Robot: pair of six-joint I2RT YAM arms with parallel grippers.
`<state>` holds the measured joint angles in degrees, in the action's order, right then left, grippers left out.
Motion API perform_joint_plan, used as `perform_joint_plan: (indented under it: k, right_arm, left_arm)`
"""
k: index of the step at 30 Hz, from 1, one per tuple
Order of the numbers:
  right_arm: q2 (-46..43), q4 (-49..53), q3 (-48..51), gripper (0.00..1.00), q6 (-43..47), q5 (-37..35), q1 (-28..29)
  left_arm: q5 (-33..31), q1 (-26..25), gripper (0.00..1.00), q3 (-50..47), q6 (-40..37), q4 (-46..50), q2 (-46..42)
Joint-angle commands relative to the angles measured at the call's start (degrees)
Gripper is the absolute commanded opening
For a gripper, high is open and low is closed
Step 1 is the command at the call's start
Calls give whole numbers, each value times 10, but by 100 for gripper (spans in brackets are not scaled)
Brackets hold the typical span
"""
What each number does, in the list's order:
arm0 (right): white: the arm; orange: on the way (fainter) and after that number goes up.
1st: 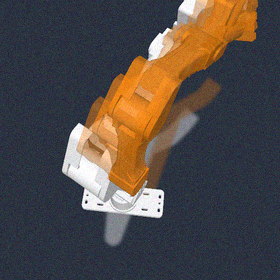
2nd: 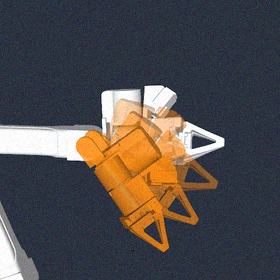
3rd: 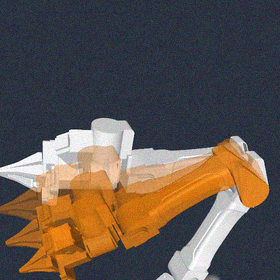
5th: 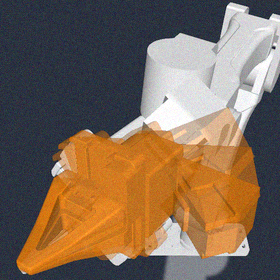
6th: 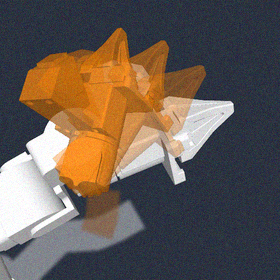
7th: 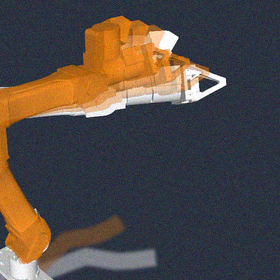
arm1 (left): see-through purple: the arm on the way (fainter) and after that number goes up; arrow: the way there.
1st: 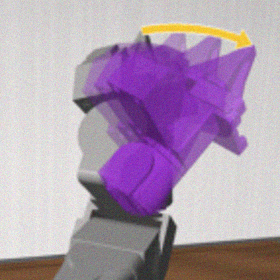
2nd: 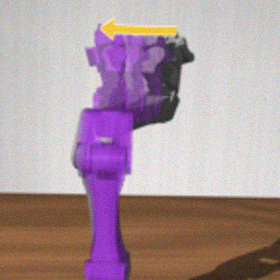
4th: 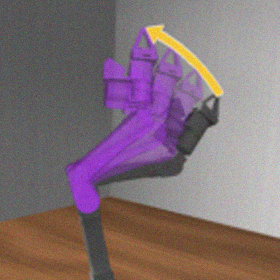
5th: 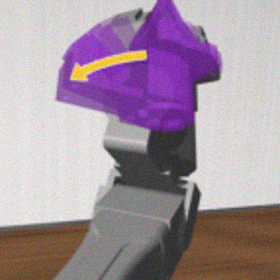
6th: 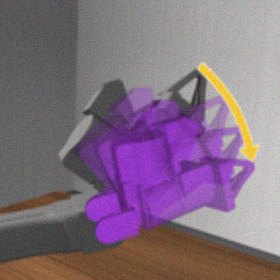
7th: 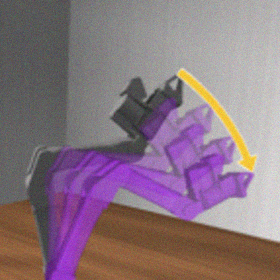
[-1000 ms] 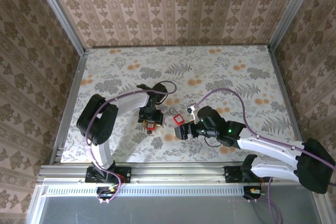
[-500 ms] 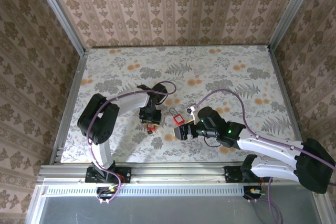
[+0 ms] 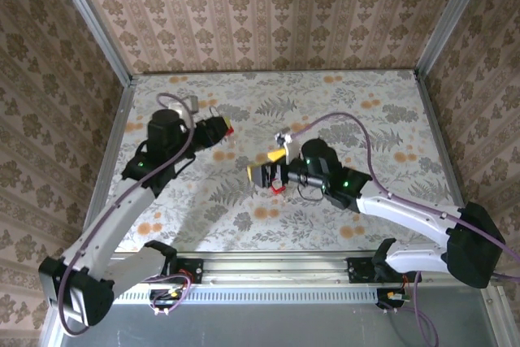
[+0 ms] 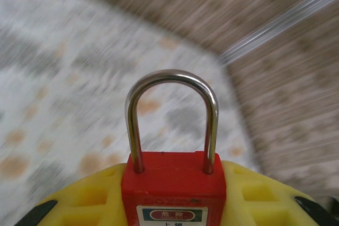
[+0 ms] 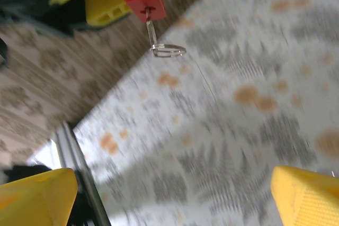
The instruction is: Unlock with the key
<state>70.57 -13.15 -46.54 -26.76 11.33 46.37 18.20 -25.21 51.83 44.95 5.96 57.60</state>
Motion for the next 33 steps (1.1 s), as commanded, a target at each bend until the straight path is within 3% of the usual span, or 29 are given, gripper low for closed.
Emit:
perform_joint_plan:
  k: [1, 13, 21, 27, 33]
  right_arm:
    - [30, -75, -57, 92, 16, 80, -29]
    - [146, -76, -173, 75, 57, 210, -83]
    - [187, -114, -194, 67, 33, 230, -88]
    - [201, -102, -211, 57, 33, 229, -88]
    - [211, -85, -222, 39, 36, 231, -90]
  left_arm:
    - [71, 17, 0, -38, 59, -170, -6]
    - [94, 33, 0, -44, 100, -239, 1]
    - [91, 27, 0, -59, 97, -242, -1]
    - [88, 24, 0, -62, 88, -234, 0]
    - [87, 22, 0, -64, 85, -228, 0]
